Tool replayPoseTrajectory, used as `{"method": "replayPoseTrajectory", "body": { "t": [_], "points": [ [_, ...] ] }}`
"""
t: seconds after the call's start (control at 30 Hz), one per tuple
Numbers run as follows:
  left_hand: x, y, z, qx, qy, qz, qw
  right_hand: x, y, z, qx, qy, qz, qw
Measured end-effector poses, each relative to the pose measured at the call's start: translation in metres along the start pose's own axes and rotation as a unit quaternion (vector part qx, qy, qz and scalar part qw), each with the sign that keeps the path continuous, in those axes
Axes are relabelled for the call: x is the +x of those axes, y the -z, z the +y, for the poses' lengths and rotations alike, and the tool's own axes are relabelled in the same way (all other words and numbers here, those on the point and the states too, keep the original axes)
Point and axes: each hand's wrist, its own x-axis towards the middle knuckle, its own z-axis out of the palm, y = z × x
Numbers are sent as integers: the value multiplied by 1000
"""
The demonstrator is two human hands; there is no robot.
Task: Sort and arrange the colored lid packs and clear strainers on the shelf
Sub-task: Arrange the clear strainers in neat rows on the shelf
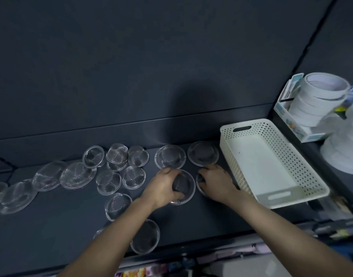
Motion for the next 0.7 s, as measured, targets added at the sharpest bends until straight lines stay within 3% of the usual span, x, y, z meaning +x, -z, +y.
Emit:
{"method": "replayPoseTrajectory", "body": {
  "t": [0.13, 0.23, 0.3, 0.5, 0.7],
  "points": [
    [-5, 4, 0, -36, -1, 19, 999, -1, 4, -5, 43, 14, 44, 998],
    [-13, 15, -5, -48, -11, 62, 997, -5, 12, -17, 112, 99, 137, 979],
    [-22, 26, -11, -39, -7, 86, 996, -8, 18, -29, 144, 162, 153, 964],
    [-64, 46, -33, -32, 36, 137, 989, -16, 12, -67, 178, 256, 70, 947],
    [-108, 51, -52, -34, 67, 143, 987, -32, -1, -100, 188, 294, -91, 933]
  ]
}}
